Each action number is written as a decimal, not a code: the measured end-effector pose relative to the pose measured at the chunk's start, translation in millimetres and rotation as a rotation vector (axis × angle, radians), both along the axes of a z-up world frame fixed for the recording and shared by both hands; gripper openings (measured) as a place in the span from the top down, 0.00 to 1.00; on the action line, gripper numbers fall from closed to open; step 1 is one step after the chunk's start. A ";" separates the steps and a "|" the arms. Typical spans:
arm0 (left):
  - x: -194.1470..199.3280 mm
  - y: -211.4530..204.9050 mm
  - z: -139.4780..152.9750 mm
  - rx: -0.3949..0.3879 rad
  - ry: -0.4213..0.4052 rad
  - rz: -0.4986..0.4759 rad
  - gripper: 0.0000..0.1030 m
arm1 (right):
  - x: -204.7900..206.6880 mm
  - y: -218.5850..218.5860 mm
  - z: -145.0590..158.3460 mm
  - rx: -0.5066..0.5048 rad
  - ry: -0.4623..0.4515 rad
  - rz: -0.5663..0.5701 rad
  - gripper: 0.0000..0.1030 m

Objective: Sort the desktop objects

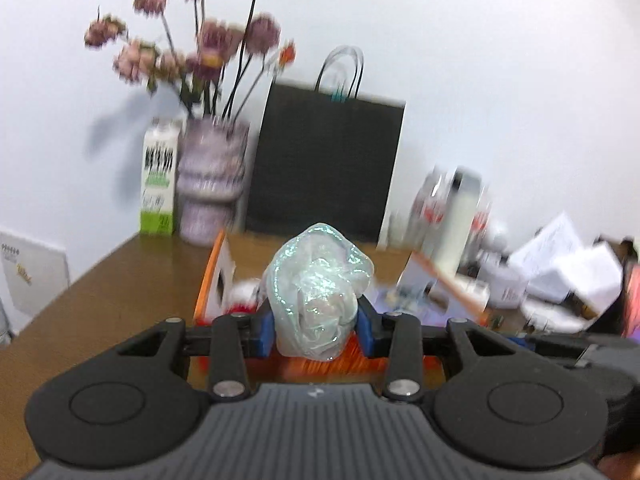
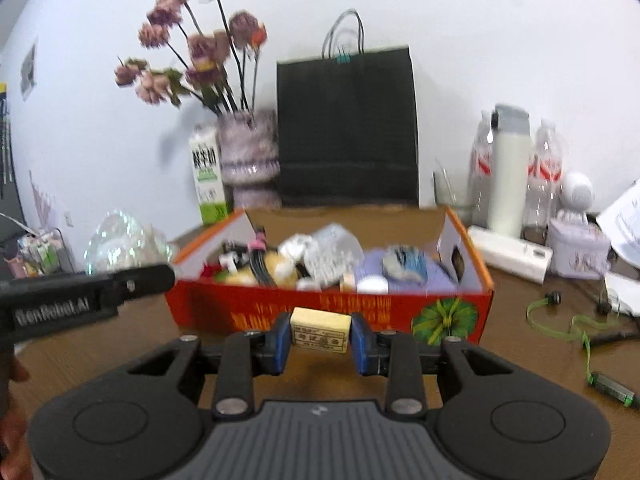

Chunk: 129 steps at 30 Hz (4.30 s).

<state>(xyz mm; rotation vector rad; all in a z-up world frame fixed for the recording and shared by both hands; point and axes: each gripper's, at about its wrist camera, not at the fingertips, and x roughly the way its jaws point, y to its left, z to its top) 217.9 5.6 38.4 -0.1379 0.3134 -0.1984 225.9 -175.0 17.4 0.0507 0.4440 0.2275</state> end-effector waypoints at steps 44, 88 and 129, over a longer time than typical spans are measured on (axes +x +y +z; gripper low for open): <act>158.5 -47.5 -12.9 0.156 0.142 0.059 0.00 | 168.9 -17.6 -25.2 -0.059 0.107 -0.164 0.00; -26.5 -7.0 -60.0 0.102 0.148 0.048 0.00 | -30.6 -30.6 -48.6 -0.008 0.097 -0.127 0.00; -43.8 -16.5 -56.6 0.161 0.044 0.062 0.00 | -41.4 -24.2 -44.8 -0.030 0.026 -0.129 0.00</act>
